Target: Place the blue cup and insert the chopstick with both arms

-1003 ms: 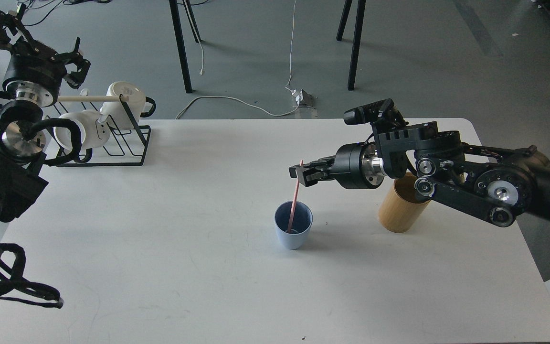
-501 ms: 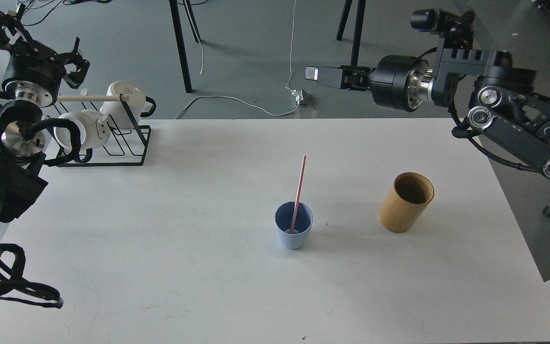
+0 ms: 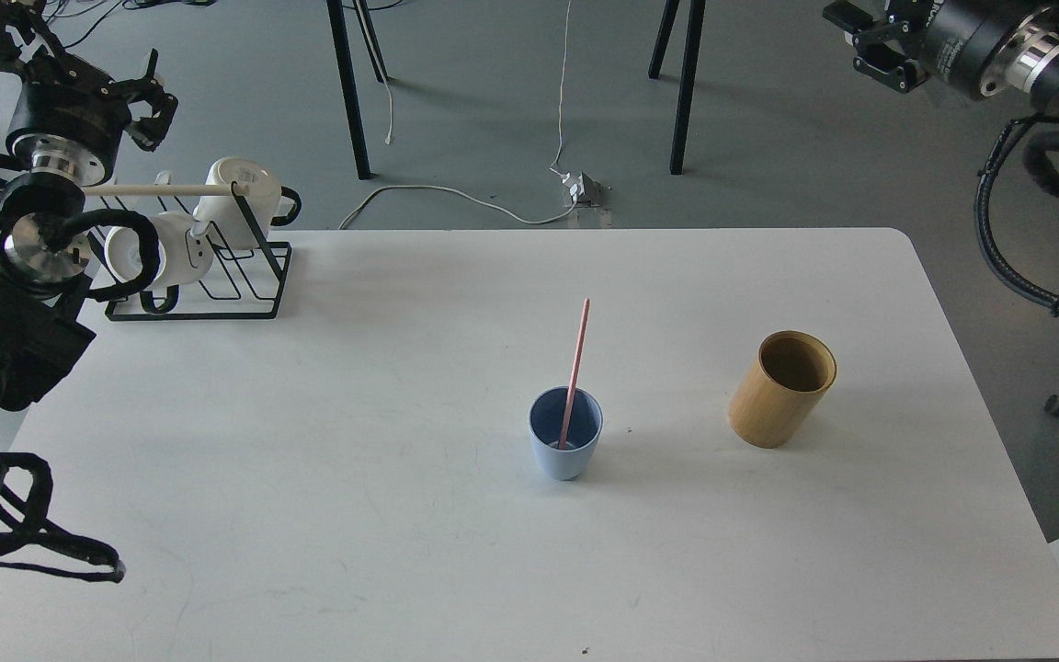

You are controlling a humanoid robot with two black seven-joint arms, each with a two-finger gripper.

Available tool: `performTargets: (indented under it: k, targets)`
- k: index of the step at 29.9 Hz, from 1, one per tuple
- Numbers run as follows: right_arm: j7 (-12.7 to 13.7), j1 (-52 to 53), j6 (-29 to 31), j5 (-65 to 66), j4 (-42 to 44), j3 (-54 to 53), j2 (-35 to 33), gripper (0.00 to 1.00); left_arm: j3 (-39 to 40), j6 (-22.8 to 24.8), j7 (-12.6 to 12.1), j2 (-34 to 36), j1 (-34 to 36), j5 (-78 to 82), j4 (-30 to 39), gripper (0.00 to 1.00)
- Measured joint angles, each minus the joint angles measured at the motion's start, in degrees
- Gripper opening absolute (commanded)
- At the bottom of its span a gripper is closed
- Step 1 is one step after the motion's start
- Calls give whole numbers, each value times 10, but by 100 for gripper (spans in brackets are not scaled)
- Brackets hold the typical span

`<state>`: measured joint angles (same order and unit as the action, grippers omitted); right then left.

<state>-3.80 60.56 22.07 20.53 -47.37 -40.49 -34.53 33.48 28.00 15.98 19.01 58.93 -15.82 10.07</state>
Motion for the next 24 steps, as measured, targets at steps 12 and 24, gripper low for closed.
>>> performTargets:
  k: [12,24]
  targets:
    - [2,-50,56,-371,166,-3,34,100,8,0,-37,-40,11,-5,3,100]
    - [4,-101,59,-419,261,-112,135,100,25,0,-31,-65,14,-8,7,100]
